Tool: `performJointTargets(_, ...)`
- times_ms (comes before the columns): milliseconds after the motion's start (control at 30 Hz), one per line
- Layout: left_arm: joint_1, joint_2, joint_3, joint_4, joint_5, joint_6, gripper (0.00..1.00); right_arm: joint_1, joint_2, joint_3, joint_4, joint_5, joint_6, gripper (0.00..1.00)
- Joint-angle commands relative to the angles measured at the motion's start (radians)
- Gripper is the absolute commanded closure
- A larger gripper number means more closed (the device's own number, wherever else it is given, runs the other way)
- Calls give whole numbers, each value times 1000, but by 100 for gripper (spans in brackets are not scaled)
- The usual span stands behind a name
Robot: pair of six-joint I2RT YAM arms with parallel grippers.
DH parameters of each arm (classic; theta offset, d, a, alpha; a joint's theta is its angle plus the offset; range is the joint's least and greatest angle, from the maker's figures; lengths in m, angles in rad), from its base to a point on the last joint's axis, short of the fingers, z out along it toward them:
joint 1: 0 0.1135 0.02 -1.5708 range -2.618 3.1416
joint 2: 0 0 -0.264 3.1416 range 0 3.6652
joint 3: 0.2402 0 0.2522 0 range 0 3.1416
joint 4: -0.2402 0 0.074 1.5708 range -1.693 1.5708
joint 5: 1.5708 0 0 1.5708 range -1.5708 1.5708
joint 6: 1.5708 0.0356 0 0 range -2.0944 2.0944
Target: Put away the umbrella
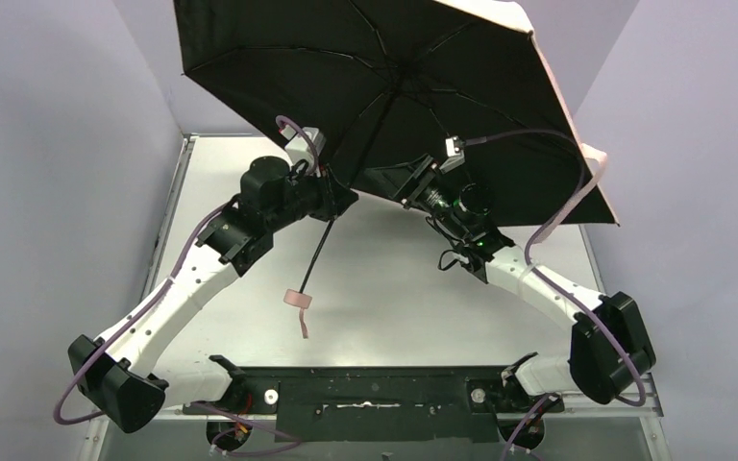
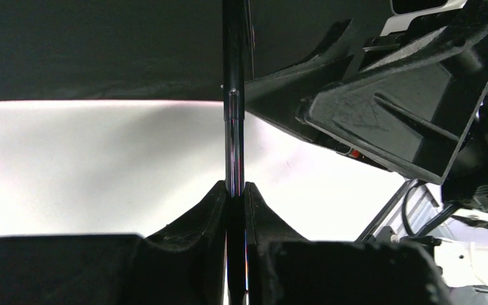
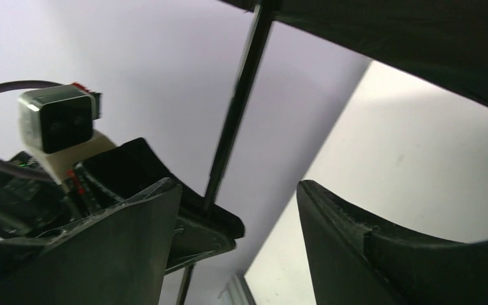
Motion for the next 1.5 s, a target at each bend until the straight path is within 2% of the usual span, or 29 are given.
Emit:
performJointTargets(0, -33, -71, -23, 15, -120, 62, 100, -4, -87, -8, -130, 87, -151, 31)
performJointTargets(267, -131, -88, -101, 4, -259, 80, 100, 14, -196, 1, -324, 202, -276, 28)
performJointTargets(433, -195, -65, -122, 14, -308, 75, 100, 26, -276, -44, -348, 359, -289, 25)
performJointTargets(533, -204, -55, -130, 32, -305, 62, 100, 32, -289, -38, -343, 398, -308, 24)
performJointTargets(767, -206, -26, -104, 46, -281, 70, 100, 88, -251, 2, -316, 420, -410, 20)
performJointTargets(967, -207, -24, -105, 34, -278, 83, 100, 87, -227, 88, -324, 434, -448, 18)
performJointTargets(1200, -206, -16, -106, 36, -255, 83, 100, 55, -149, 198, -377, 438, -393, 17)
performJointTargets(1467, -214, -6, -99, 27, -241, 100, 100, 9, -33, 335, -438, 410, -319, 21)
